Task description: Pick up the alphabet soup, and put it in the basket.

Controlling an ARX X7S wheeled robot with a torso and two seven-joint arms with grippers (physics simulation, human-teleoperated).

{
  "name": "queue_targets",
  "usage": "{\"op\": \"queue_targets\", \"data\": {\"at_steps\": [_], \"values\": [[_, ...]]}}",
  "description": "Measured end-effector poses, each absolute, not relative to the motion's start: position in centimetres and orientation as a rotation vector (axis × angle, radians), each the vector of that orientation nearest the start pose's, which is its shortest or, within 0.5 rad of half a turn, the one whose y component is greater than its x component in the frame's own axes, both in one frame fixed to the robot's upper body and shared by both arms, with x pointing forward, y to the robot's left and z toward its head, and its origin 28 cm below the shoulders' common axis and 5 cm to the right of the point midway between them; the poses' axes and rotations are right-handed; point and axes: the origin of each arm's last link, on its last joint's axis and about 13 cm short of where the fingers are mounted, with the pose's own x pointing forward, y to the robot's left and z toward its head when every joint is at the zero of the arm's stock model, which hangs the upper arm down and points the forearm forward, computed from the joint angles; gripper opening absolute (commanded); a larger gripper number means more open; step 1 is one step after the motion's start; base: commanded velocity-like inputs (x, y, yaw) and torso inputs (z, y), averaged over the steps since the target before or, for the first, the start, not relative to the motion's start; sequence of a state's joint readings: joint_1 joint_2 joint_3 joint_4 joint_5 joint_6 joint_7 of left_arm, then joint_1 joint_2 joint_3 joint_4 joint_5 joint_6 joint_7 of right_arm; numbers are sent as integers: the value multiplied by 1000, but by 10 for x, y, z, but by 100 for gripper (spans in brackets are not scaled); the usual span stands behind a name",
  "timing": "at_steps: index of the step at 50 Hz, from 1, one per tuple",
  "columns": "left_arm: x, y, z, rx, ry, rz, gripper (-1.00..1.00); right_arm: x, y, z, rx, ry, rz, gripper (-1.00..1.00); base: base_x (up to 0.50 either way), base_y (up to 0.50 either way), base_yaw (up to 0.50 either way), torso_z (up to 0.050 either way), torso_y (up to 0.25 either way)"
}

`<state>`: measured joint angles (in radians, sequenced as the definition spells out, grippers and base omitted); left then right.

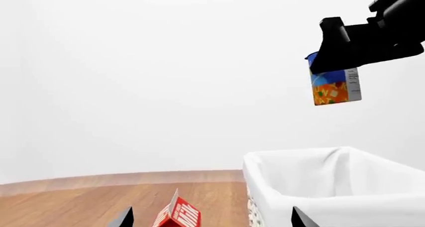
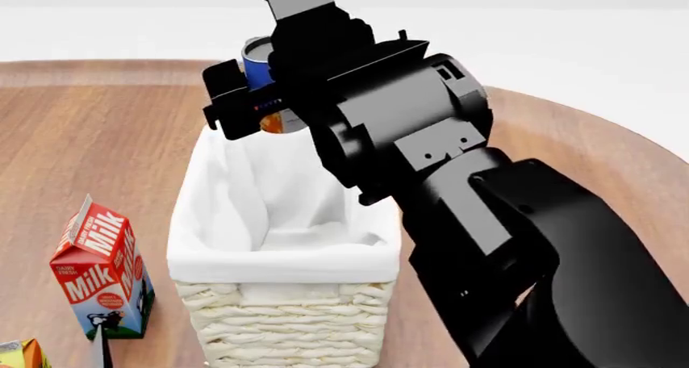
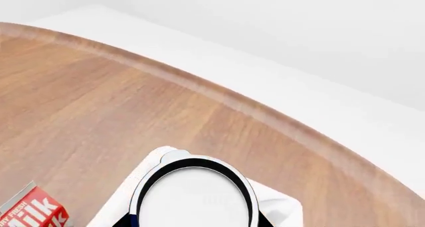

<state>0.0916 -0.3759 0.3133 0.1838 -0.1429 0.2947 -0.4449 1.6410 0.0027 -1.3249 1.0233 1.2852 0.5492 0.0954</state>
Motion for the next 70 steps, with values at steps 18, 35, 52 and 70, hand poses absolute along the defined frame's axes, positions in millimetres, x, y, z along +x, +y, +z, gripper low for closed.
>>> {"op": "queue_targets", "data": {"at_steps": [18,35,52,70], "values": [[183,220,45,69,-319,59,100,409,-15,276,-205,316,398,-100,0,0,0,0,-63],[183,220,45,75,-319,61,100,410,-14,274,-170,318,422,-100,-1,0,0,0,-80],[182,220,45,75,-321,64,100,410,-13,270,-154,323,438,-100,-1,0,0,0,-138],[183,220,45,74,-321,66,100,409,-13,269,-158,325,440,-100,-1,0,0,0,-112]]}}
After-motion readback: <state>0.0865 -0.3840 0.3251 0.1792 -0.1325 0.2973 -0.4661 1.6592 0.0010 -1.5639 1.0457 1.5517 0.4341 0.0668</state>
